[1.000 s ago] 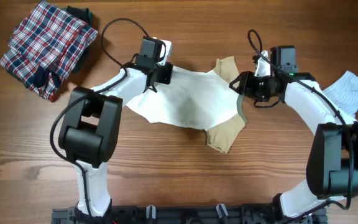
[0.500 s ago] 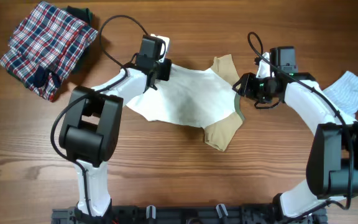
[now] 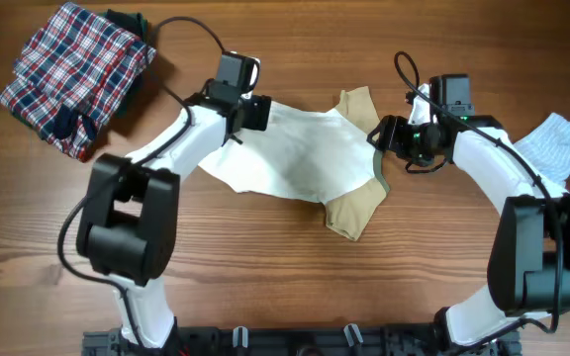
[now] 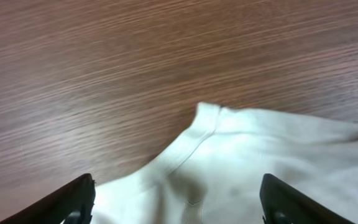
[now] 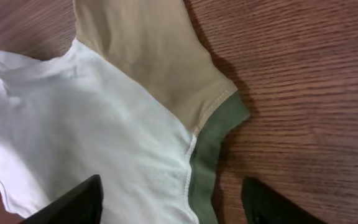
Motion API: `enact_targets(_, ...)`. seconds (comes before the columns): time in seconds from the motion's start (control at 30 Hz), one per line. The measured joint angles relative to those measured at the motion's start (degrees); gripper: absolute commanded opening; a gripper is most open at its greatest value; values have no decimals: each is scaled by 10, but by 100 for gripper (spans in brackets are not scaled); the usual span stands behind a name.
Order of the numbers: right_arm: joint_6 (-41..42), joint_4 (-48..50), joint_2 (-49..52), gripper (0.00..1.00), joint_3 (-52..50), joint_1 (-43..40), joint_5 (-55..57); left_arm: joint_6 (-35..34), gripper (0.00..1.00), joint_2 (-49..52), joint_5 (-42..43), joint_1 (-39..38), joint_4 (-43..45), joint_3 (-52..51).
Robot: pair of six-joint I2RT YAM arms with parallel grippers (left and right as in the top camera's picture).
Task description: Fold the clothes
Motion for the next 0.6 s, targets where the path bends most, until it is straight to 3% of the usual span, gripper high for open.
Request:
enact_targets(0.1,0,-1,0,83,0,0,0,-19,100,-16,-10,11,-32,0)
enact_targets(0.33,-20,-1,0,90,0,0,-5,-69,100,-44,0,60,-90,0)
enact_targets(0.6,-22,11,0,92,0,0,0,-97,100,-47,97,176,-135,0)
